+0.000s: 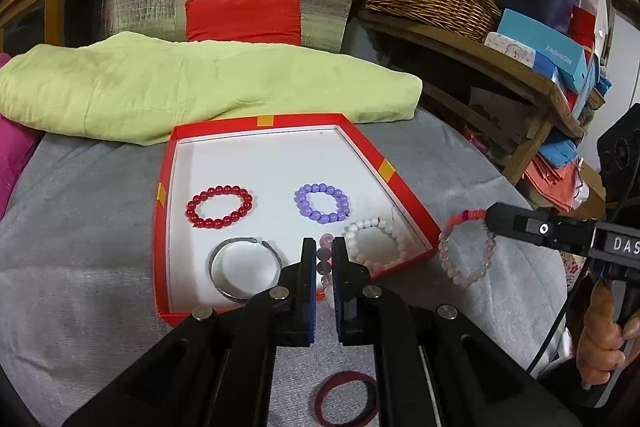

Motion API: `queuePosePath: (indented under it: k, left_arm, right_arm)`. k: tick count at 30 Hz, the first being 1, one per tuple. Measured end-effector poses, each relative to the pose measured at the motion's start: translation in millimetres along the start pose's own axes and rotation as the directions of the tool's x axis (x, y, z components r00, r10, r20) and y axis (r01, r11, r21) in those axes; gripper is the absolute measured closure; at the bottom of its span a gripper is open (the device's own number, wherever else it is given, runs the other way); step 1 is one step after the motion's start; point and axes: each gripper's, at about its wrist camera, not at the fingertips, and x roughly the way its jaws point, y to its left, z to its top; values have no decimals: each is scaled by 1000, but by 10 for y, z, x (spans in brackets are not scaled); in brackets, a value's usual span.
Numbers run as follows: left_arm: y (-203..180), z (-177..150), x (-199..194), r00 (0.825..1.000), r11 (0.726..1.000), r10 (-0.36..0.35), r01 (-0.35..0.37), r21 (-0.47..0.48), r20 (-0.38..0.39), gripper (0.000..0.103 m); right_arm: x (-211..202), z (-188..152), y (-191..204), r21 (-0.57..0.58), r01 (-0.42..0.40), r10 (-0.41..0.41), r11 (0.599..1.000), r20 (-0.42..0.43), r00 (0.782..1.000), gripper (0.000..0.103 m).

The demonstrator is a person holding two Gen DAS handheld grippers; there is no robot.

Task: Organize jewelry
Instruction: 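Carry both bracelets into the red box beside the others and open both tools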

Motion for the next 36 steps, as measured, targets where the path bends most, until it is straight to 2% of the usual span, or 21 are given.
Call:
queuePosePath:
  k: [4,9,20,25,36]
  left_arm:
    - [1,15,42,1000,1000,-5,5,-16,7,95]
    - [23,46,189,1000,999,-18,18,-43,-6,95]
    - [-50,120,484,998,998,-35,33,-49,-45,95]
    - [-70,123,579,997,999,-30,27,-40,-67,95]
    - [-92,96,712,993,1000,-2,-1,-22,-120,95]
  right_arm:
    - [-20,74,4,-7,10,-9,1000,39,999,96]
    - [151,224,-84,23,34,-35,999,66,997,96]
    - [602,539,-310,80,79,-85,994,74,994,96]
    - [806,639,-441,98,112,-118,989,64,991,96]
    - [1101,642,-593,142,117,-120,983,11,993,96]
